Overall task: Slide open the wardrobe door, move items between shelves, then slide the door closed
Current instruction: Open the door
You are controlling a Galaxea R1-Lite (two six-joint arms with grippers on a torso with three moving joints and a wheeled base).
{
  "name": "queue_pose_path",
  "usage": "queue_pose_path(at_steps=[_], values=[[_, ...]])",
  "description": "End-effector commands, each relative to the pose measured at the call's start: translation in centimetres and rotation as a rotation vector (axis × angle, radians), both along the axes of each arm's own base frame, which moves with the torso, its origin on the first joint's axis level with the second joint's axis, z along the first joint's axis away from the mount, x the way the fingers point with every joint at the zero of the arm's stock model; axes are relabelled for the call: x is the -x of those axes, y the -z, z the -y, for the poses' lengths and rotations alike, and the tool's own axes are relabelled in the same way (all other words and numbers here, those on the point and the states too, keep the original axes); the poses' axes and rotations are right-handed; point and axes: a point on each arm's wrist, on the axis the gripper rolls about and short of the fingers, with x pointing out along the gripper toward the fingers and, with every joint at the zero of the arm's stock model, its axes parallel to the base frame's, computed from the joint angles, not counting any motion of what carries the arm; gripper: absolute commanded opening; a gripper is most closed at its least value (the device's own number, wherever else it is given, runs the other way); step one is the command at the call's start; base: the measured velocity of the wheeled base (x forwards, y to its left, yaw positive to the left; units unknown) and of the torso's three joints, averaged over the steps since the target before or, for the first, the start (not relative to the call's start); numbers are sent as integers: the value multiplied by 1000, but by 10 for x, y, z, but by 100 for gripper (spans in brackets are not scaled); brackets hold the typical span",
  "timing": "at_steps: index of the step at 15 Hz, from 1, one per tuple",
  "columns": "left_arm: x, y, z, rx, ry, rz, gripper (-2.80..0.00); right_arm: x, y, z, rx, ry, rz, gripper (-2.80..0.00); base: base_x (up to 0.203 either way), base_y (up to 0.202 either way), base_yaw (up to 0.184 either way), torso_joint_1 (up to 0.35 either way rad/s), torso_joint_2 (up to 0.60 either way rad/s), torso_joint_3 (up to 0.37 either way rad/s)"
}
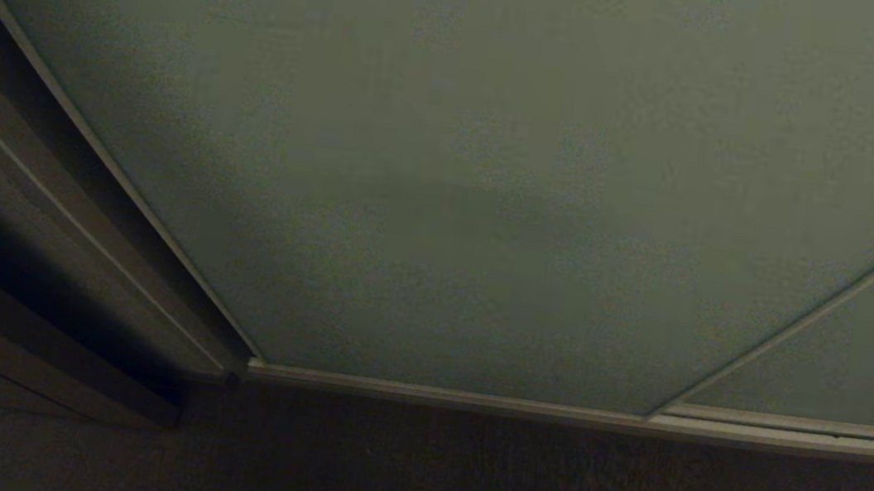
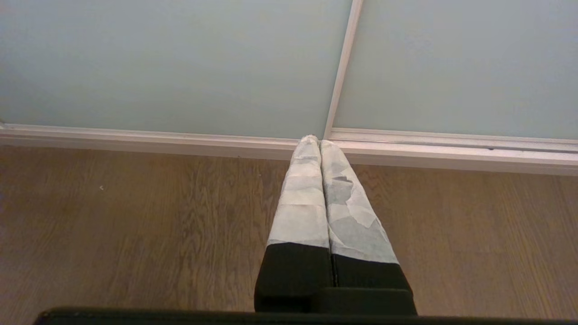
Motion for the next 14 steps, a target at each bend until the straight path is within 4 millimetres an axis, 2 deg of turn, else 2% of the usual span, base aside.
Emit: queue_pose_path(at_steps=[1, 11, 14], values=[[2, 1, 1, -9, 24, -3, -280, 0, 0, 0, 0, 0, -2, -280, 0, 0, 0, 0, 0, 0], [2, -1, 21, -96, 206, -14, -280, 0, 0, 0, 0, 0, -1, -280, 0, 0, 0, 0, 0, 0], [12, -2, 38, -122, 301, -42, -280, 0, 0, 0, 0, 0, -1, -280, 0, 0, 0, 0, 0, 0]])
